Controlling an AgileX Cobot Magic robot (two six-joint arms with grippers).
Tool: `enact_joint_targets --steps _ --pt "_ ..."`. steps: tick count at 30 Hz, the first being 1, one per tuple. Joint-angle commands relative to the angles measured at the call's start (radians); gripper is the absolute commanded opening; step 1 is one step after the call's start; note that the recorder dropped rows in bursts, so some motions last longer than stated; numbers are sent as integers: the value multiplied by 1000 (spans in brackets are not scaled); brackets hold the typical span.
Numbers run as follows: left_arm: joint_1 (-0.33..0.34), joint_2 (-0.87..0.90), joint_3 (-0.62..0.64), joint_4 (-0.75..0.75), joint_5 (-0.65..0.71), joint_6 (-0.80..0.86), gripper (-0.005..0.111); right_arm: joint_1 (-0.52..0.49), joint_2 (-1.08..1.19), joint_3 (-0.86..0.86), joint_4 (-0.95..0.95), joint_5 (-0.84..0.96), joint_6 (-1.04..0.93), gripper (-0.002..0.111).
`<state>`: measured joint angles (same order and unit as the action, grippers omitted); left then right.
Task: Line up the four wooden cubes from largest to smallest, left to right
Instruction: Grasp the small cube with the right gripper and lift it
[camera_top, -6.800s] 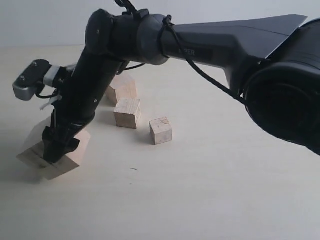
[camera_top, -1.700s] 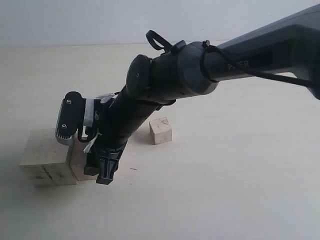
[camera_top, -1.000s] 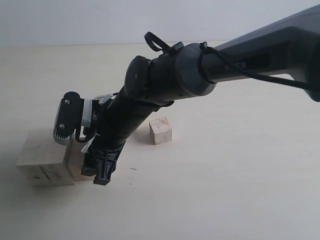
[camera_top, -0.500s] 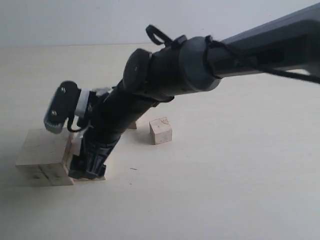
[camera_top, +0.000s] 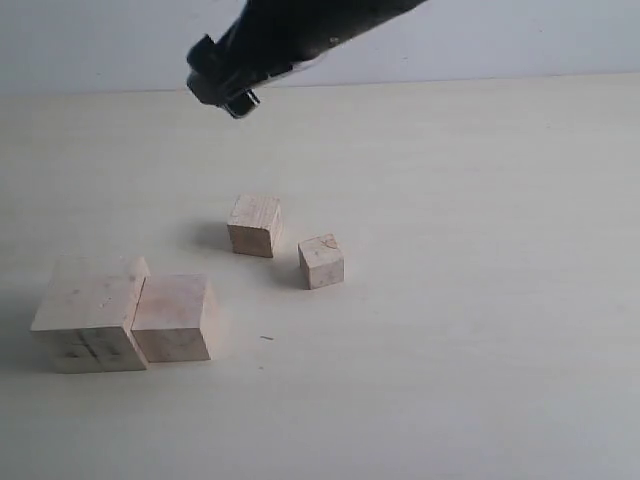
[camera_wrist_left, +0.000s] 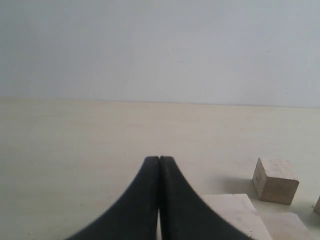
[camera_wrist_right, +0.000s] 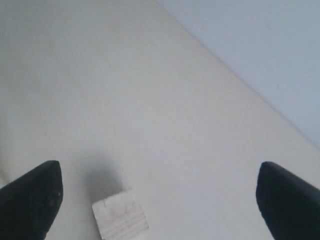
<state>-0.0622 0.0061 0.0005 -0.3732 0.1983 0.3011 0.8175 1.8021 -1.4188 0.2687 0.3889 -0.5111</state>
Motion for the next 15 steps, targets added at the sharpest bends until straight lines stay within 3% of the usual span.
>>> enact_joint_targets --steps 1,15 --pt "2 -6 -1 2 -11 -2 0 -27 136 6 -18 19 13 100" --pt "2 -6 -1 2 -11 -2 0 -29 381 4 -10 -73 -98 96"
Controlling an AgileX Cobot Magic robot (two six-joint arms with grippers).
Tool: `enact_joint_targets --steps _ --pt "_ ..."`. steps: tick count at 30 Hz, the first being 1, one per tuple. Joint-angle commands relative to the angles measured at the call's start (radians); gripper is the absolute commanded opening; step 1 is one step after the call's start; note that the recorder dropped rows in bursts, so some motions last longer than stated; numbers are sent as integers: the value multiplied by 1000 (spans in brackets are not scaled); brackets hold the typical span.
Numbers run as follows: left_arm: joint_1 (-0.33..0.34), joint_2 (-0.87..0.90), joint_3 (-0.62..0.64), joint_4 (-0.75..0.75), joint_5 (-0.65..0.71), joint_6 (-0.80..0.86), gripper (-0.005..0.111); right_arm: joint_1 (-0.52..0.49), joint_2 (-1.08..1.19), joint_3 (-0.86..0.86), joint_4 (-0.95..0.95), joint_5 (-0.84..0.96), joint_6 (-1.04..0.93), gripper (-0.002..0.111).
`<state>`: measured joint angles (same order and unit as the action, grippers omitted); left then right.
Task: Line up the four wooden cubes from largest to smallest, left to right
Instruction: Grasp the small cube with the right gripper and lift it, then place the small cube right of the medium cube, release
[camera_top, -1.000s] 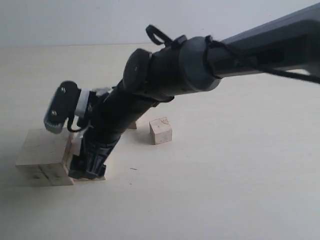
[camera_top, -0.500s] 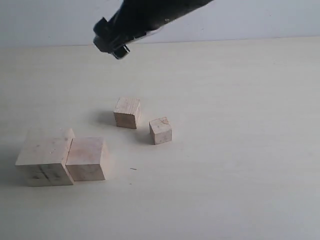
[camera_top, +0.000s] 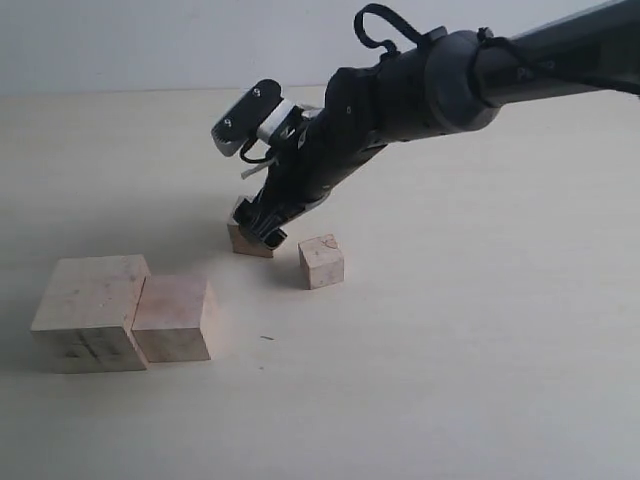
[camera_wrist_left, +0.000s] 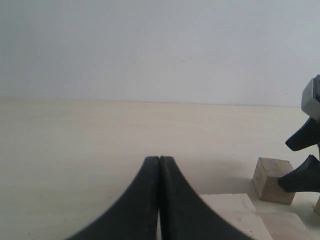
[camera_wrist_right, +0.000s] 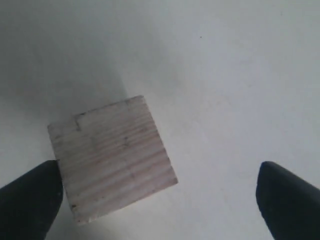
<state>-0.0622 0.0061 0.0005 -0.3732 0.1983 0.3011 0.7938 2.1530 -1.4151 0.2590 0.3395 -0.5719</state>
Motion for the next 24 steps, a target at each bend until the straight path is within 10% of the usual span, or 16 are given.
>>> enact_joint_targets --steps 1,10,24 --pt "2 -6 -1 2 -11 -2 0 -6 37 0 -1 -28 -64 93" --pt "2 -6 -1 2 -11 -2 0 -3 -54 0 2 -10 -94 3" --pt "2 -6 -1 2 -11 -2 0 -3 -359 192 154 234 -321 0"
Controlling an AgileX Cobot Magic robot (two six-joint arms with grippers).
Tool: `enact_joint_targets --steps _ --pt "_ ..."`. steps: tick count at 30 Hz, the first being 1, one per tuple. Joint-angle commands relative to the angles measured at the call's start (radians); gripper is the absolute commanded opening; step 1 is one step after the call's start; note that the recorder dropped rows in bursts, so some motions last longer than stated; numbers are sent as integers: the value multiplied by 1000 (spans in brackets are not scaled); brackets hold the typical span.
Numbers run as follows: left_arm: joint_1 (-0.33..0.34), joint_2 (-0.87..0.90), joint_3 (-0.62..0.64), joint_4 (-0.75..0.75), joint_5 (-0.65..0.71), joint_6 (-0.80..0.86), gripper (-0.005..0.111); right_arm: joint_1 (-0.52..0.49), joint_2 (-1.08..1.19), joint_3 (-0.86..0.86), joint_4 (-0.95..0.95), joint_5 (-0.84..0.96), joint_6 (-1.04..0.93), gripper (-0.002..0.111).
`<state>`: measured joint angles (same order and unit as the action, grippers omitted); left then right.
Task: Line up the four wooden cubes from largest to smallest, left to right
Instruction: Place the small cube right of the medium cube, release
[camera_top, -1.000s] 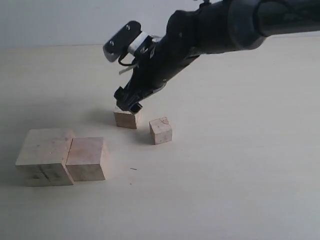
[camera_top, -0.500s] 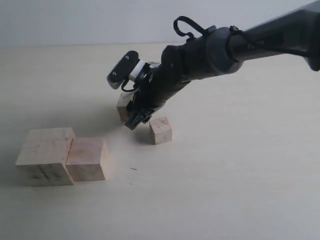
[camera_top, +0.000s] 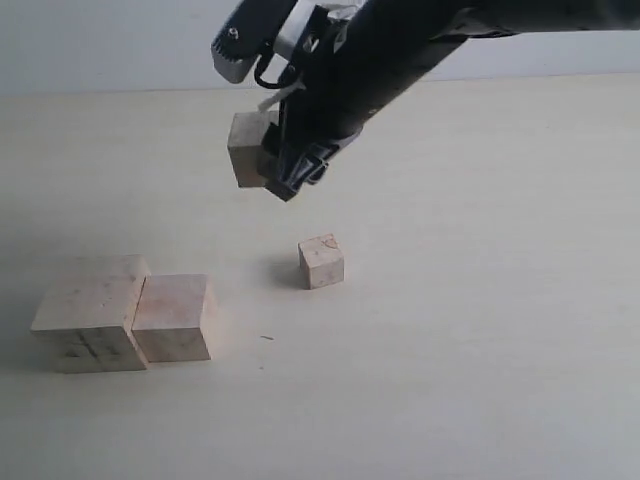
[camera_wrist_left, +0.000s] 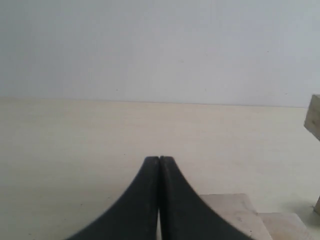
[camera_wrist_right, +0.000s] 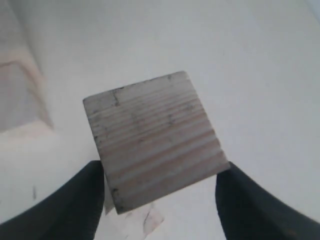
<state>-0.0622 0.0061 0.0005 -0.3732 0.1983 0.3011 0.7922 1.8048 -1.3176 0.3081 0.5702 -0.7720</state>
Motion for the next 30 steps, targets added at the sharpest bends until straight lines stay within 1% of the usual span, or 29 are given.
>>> enact_joint_targets --steps 1,3,5,7,11,16,26,30 --pt "2 -6 -1 2 -11 -2 0 1 -5 124 155 -13 -168 0" --pt "2 -6 -1 2 -11 -2 0 16 21 171 235 -45 -253 0" --pt "2 -6 -1 2 -11 -2 0 46 53 195 263 -67 -293 0" --pt "2 -6 -1 2 -11 -2 0 77 87 196 269 -80 -301 0" --pt "2 -6 -1 2 -11 -2 0 127 165 194 269 -169 -301 0" --pt "2 -6 -1 2 -11 -2 0 139 231 194 280 -186 -301 0" --pt "2 -6 -1 2 -11 -2 0 139 234 194 330 -175 -301 0" --pt "2 -6 -1 2 -11 -2 0 157 234 194 346 -177 -301 0"
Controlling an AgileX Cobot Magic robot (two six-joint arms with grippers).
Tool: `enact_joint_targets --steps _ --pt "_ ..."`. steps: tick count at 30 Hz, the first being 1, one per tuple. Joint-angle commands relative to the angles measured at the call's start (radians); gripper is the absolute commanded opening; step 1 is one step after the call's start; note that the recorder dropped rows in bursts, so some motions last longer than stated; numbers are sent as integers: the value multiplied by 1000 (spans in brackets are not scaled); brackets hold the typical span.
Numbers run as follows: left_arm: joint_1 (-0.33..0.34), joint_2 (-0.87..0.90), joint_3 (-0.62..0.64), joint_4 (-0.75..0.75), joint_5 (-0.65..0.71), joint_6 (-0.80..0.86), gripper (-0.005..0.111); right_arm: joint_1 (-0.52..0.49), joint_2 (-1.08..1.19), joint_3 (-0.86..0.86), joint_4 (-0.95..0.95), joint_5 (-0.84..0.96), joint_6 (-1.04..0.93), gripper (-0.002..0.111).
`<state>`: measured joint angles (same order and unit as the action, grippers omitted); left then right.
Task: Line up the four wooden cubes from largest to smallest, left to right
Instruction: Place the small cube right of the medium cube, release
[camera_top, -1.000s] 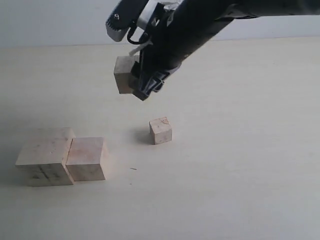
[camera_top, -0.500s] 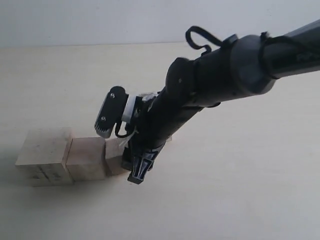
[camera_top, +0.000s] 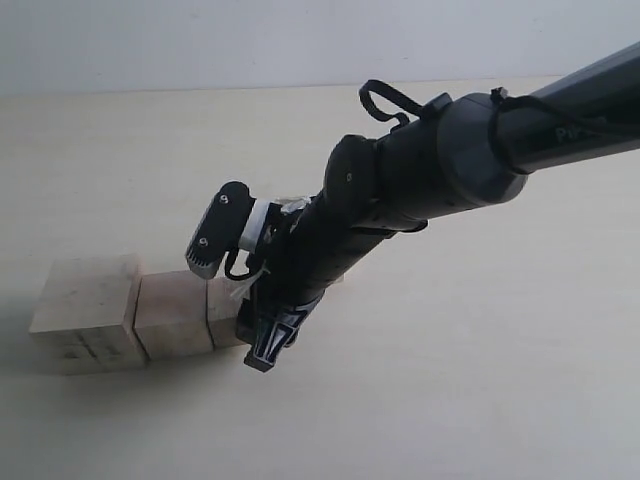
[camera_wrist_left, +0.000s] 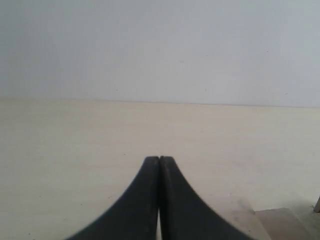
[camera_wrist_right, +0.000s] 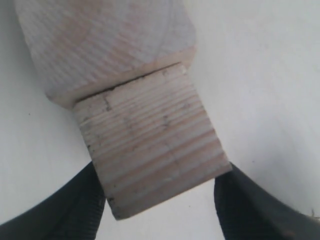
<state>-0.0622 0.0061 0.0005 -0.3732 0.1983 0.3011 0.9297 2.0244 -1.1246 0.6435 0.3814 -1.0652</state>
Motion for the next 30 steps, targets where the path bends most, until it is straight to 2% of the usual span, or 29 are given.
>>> enact_joint_targets --steps 1,9,17,22,23,30 --pt "2 -6 -1 2 -11 -2 0 25 14 1 11 11 -8 0" --pt "2 -6 -1 2 -11 -2 0 46 14 1 15 21 2 0" --pt "2 -6 -1 2 -11 -2 0 46 14 1 31 -35 136 4" --pt "2 -6 -1 2 -11 -2 0 46 14 1 31 -37 153 19" --pt "2 -6 -1 2 -11 -2 0 46 14 1 31 -37 153 27" --pt "2 -6 -1 2 -11 -2 0 46 10 1 31 -25 146 55"
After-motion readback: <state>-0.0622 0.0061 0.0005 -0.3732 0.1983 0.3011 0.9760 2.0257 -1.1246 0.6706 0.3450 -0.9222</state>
